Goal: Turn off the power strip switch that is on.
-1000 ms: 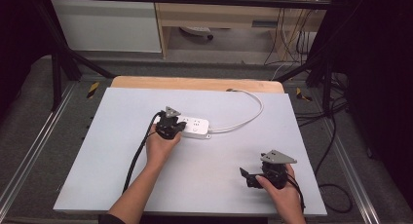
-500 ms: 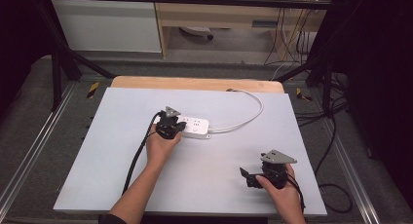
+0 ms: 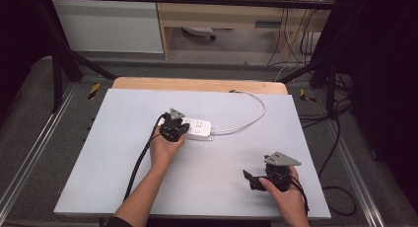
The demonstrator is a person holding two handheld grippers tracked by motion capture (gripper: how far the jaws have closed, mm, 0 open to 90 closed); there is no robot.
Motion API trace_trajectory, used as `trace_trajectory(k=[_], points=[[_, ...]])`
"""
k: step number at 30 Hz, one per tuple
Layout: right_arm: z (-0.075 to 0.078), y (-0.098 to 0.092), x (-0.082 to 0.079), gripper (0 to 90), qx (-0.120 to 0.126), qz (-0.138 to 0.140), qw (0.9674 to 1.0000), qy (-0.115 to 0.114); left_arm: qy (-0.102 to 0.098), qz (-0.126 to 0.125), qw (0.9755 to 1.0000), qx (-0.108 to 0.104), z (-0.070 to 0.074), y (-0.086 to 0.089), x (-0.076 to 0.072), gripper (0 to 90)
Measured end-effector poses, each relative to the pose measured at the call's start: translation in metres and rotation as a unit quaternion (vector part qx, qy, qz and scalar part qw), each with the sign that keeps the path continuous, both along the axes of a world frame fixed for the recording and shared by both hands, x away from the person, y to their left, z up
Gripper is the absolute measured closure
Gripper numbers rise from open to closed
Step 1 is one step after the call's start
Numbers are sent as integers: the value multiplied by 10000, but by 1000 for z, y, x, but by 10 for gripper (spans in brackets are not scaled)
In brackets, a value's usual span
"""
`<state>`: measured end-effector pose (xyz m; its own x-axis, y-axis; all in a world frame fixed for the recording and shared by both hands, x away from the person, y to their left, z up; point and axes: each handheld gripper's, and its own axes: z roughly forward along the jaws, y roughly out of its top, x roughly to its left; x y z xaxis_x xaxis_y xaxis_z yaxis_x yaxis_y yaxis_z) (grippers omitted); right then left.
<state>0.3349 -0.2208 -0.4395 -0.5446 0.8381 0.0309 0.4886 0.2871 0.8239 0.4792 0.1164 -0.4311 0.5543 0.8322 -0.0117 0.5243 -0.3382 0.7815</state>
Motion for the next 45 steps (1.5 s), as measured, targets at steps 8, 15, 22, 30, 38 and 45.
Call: trace_trajectory(k=[8,15,22,30,38,45], points=[[1,-1,-1,35,-4,11,10000,2,155,72,9993,-334,-1,5,2,900],[0,-1,0,35,-2,3,10000,5,134,113,9994,-293,-2,5,2,900],[0,-1,0,34,-5,-2,10000,-4,81,121,9994,-321,-3,5,1,900],[0,-1,0,35,-2,-5,10000,3,85,85,9995,-306,-3,4,1,900],[0,-1,1,35,-13,-7,10000,6,136,99,9992,-351,-2,5,1,900],[0,-2,1,35,-15,-13,10000,9,113,119,9988,-471,-1,6,1,900]])
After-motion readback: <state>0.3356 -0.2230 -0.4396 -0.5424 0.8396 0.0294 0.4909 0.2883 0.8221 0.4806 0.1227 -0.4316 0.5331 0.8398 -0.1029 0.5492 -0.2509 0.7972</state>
